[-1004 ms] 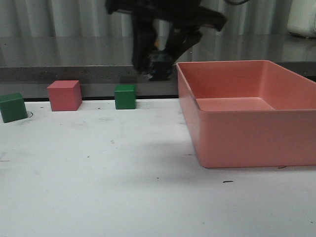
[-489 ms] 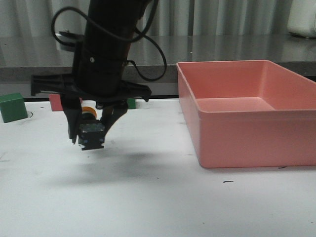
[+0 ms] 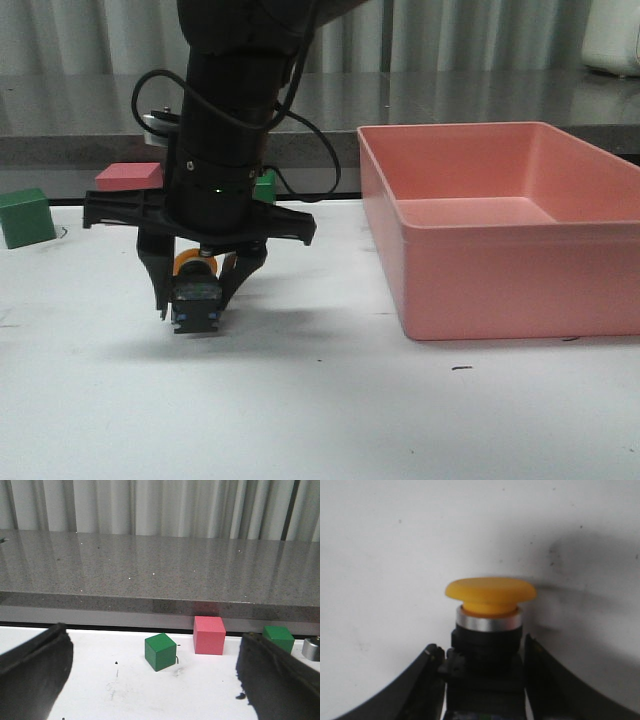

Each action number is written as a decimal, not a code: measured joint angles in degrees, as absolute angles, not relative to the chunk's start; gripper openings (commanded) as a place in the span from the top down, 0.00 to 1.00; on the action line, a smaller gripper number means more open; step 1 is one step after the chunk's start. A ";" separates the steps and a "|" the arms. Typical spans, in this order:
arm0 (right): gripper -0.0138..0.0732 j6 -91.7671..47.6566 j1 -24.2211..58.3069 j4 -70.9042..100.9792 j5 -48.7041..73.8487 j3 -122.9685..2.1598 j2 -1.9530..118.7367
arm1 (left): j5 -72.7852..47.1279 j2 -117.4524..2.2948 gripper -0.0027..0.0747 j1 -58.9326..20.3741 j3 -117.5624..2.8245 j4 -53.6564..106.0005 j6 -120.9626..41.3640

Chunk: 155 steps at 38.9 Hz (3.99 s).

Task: Place and stand button with both arms

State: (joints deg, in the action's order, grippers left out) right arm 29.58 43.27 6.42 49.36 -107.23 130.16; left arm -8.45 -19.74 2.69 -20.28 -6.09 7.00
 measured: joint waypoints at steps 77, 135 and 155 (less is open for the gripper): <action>0.92 18.73 12.80 -12.44 71.31 -93.05 89.85 | -8.45 -19.74 0.14 2.69 -20.28 -6.09 7.00; 0.92 17.71 11.07 -13.12 35.45 -22.65 6.07 | -8.56 -23.35 0.14 0.55 -21.59 -4.99 7.00; 0.92 17.71 11.07 -13.12 35.36 -22.65 6.07 | -11.36 -50.21 0.14 -23.29 -34.27 2.60 6.82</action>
